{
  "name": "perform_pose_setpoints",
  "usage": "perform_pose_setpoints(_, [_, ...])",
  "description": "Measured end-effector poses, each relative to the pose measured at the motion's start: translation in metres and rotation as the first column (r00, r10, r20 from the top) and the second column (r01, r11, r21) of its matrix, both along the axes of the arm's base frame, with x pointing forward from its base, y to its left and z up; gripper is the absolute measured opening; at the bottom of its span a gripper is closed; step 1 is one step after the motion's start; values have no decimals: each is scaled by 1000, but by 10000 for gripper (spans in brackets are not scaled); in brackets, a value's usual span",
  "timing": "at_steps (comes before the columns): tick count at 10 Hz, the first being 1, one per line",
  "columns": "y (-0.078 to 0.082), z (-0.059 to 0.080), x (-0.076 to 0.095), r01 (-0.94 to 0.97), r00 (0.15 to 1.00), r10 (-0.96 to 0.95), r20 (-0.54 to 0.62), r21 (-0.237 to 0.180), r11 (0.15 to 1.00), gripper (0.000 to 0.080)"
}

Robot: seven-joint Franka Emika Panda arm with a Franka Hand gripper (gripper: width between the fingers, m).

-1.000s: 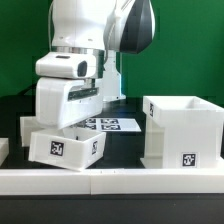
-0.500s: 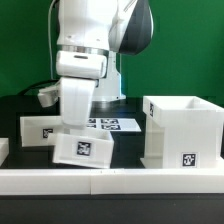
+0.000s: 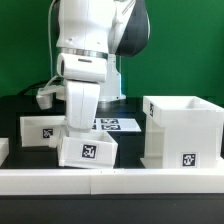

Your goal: Assemble drawer

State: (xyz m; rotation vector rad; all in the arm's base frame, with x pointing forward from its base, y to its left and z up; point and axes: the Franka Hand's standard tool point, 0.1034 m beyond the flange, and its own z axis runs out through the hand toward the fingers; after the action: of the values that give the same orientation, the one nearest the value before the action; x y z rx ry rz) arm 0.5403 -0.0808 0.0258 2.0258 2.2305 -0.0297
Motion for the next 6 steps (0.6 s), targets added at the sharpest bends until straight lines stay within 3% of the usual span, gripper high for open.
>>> perform_pose_setpoints(1, [-6, 0, -2, -42, 999, 42, -11, 4, 999, 41])
perform_pose_setpoints(4, [-23, -1, -6, -69, 995, 74, -62, 85, 994, 41])
perform_pose_setpoints(6, [-19, 0, -3, -26, 996, 37, -75, 135, 991, 41])
